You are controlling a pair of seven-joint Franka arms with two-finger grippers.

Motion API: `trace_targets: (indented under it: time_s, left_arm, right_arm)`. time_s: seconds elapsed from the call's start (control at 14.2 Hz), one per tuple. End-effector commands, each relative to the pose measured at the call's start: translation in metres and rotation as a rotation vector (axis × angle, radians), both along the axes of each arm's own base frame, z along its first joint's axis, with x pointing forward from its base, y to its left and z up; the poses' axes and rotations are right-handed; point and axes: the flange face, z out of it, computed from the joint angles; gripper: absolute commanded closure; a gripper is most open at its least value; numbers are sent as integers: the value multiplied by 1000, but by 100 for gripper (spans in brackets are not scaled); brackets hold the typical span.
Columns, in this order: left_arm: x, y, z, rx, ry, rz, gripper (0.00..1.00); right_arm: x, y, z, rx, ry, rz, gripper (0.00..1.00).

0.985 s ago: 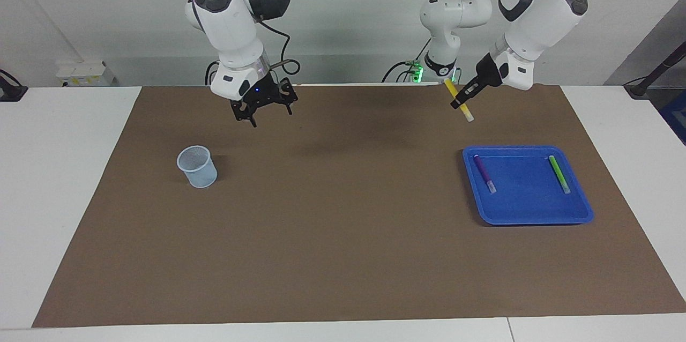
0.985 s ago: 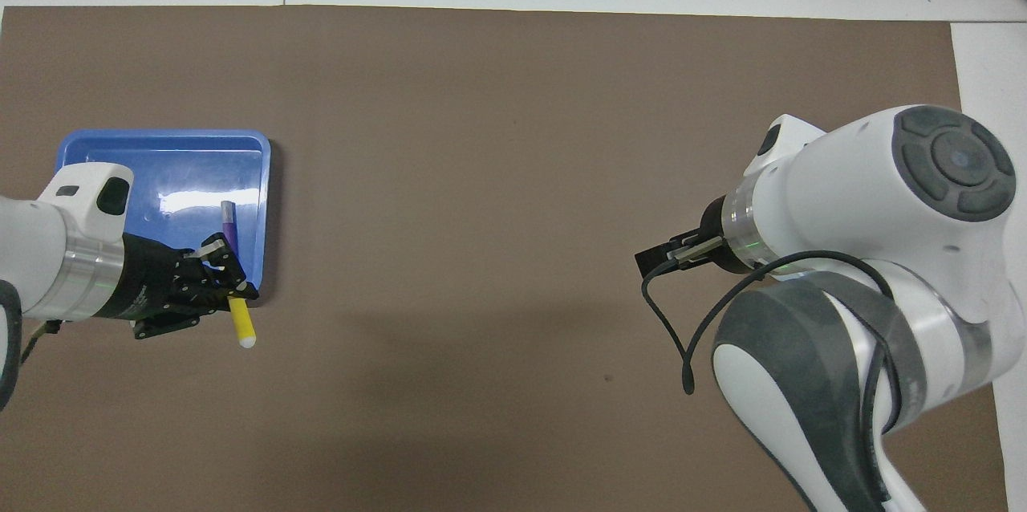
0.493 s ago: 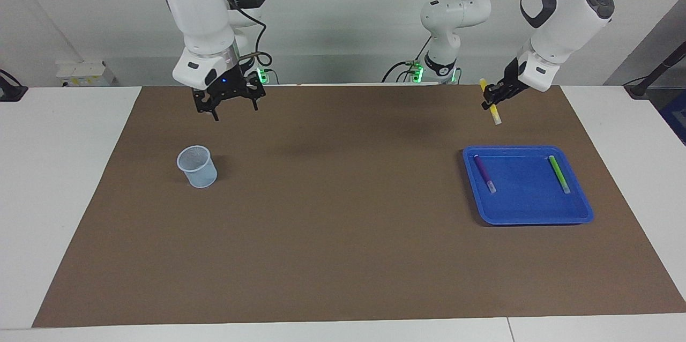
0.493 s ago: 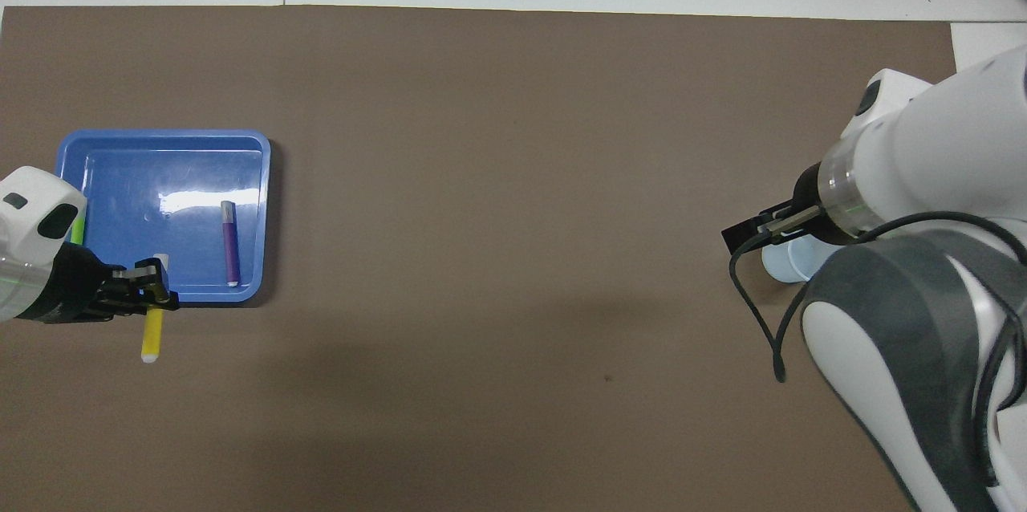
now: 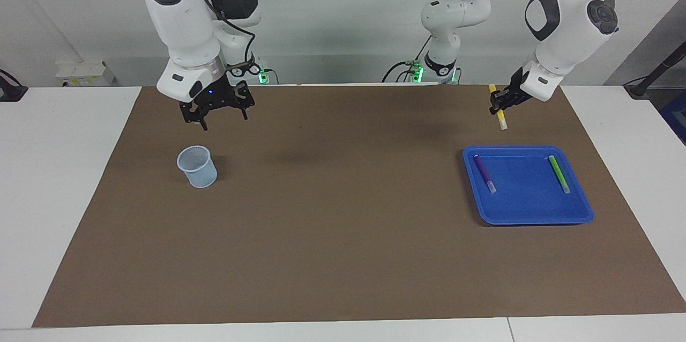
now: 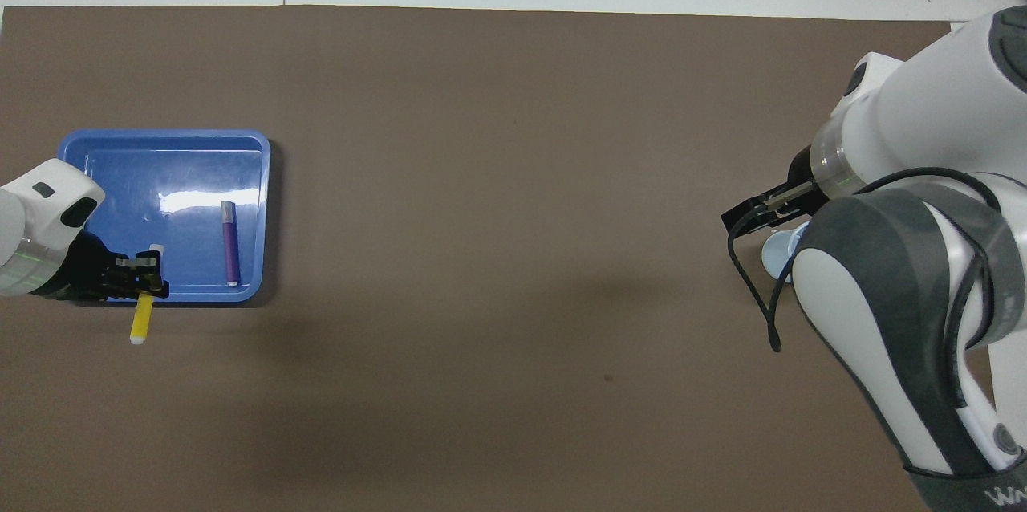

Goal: Right arm passes pens to left for tray arrangement
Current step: 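Lower the yellow pen into the tray and open the left gripper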

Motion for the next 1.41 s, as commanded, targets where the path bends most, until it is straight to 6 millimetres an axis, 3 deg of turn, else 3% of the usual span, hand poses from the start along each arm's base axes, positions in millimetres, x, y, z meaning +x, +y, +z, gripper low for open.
trace_targets:
  time_s: [0.0,0.14,0.56,0.63,0.99,1.34]
  left_arm:
    - [14,15,-18,39,-15,-38,100]
    - [21,19,-30,58,-28,-48,100]
    - [34,30,-59,74,-33,-57,100]
    - [37,32,-67,70,-32,-59,100]
    - [56,37,-120,83,-58,-86,100]
    - [70,52,-135,100,-71,-100,100]
  right_arm:
    - [-14,0,9,-28,13,21,0]
    - [-30,0,6,-36,23,24,0]
    - [-21,-2,8,-15,-26,12,0]
    - [-24,5,8,-16,-24,24,0]
    - [-22,-2,6,-14,-22,12,0]
    - [-21,-8,4,-11,-14,1,0]
